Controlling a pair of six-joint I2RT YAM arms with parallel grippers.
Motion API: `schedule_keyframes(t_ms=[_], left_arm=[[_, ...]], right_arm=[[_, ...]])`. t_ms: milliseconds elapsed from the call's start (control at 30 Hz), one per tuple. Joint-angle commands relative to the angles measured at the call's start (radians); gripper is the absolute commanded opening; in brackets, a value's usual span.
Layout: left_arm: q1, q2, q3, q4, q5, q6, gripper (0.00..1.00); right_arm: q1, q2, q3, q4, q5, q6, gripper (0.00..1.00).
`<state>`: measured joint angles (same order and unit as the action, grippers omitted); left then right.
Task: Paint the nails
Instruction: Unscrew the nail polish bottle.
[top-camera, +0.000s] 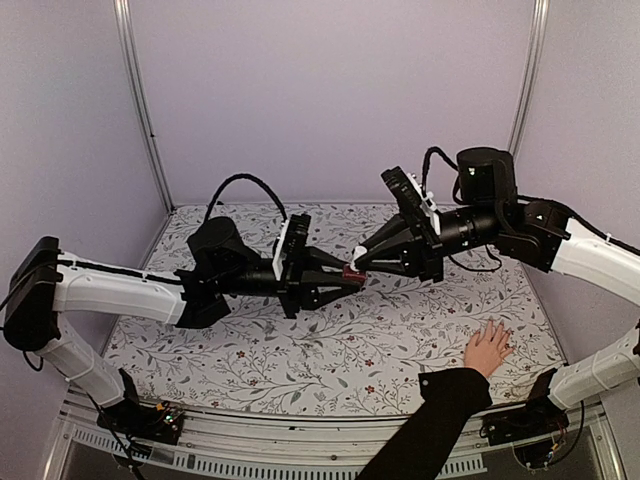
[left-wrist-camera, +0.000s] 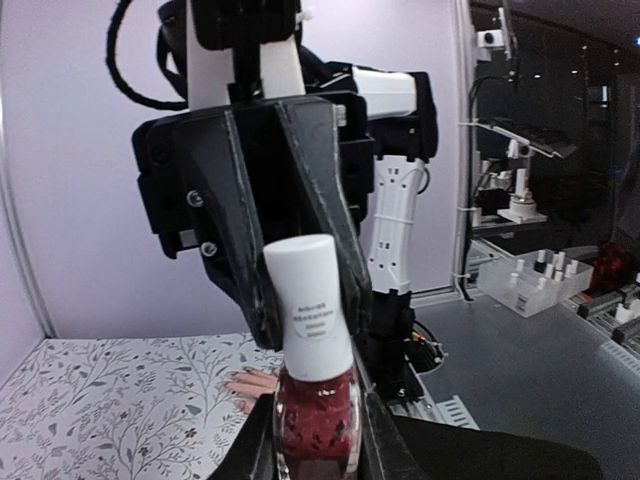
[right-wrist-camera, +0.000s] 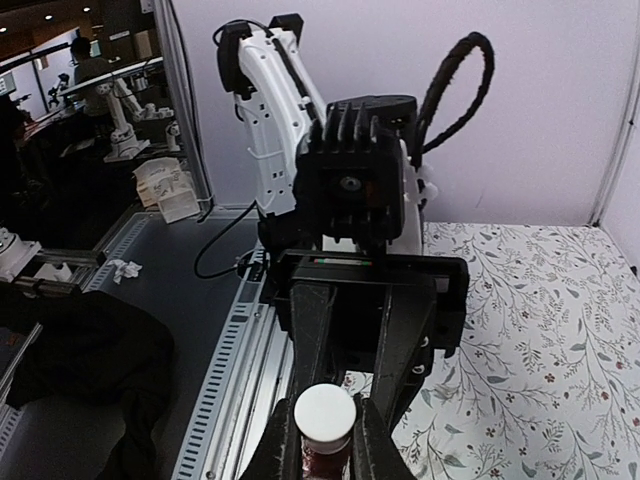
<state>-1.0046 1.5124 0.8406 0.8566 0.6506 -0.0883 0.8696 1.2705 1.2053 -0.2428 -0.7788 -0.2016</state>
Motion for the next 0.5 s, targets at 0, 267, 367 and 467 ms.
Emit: schedule_keyframes(t_ms=[0,267,367,467], left_arm=[[-0.037,0.034,0.029,0.156,0.276,-0.063,0.0],[-0.028,0.044,0.036,0.187,0.308,-0.098,0.0],[-0.019,0.032,0.02,0.188,0.262,-0.094,0.0],[-0.01,0.012,0.001,0.177,0.193,-0.072,0.0]], right_arm=[[0.006,0.026,0.025,-0.031,-0.097,-0.089,0.0],[0.012,0.038,0.038,-0.073,-0.141,-0.136,0.01],[0.011,0.033,0.038,-0.077,-0.12,-0.135,0.08],[0.011,0.03,0.037,-0.078,-0.103,-0.13,0.28]])
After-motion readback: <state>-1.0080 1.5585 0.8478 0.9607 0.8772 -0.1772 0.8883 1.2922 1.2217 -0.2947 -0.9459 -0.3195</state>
